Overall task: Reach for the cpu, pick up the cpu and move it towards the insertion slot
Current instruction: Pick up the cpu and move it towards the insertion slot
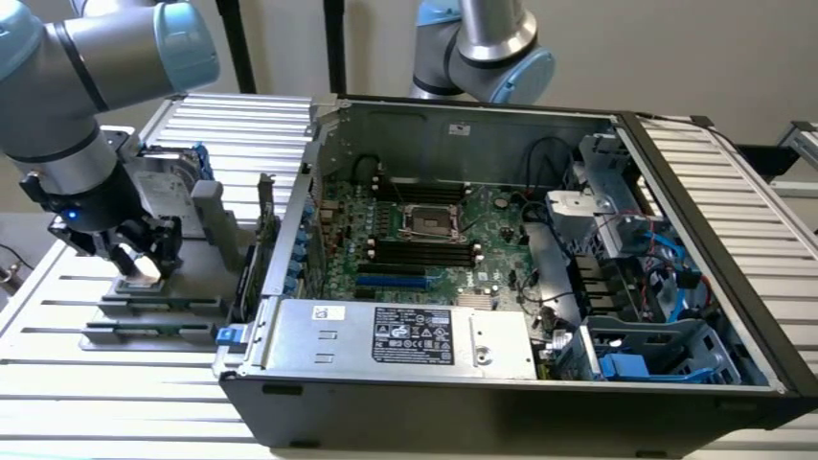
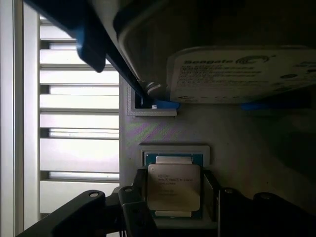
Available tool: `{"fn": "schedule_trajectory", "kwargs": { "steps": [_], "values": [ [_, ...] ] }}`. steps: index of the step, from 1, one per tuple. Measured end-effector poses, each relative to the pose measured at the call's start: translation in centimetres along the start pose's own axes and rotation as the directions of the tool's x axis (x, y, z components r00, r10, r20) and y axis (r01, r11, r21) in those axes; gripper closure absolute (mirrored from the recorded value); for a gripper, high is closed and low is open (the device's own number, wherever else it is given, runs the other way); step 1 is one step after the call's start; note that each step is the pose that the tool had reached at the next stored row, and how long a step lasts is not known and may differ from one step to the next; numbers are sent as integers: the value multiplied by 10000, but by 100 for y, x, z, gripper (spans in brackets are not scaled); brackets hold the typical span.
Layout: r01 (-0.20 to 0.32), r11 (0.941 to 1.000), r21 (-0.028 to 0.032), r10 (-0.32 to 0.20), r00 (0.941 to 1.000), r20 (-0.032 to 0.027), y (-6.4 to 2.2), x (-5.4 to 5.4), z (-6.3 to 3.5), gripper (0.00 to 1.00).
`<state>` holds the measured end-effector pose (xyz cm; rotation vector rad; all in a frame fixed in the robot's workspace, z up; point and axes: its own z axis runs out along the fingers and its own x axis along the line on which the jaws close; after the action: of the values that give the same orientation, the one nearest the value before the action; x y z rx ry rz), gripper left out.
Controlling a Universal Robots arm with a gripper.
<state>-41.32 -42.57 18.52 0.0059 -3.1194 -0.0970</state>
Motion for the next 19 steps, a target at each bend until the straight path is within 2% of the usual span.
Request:
{"fn": "schedule_trajectory", "kwargs": {
  "steps": [3,5,19],
  "values": [
    [0,10000,-1,0,10000,2,1,0,-10,46],
    [0,10000,-2,0,10000,1,4,1,-59,46],
    [0,10000,-1,0,10000,1,24,10,-680,46]
  ]
}}
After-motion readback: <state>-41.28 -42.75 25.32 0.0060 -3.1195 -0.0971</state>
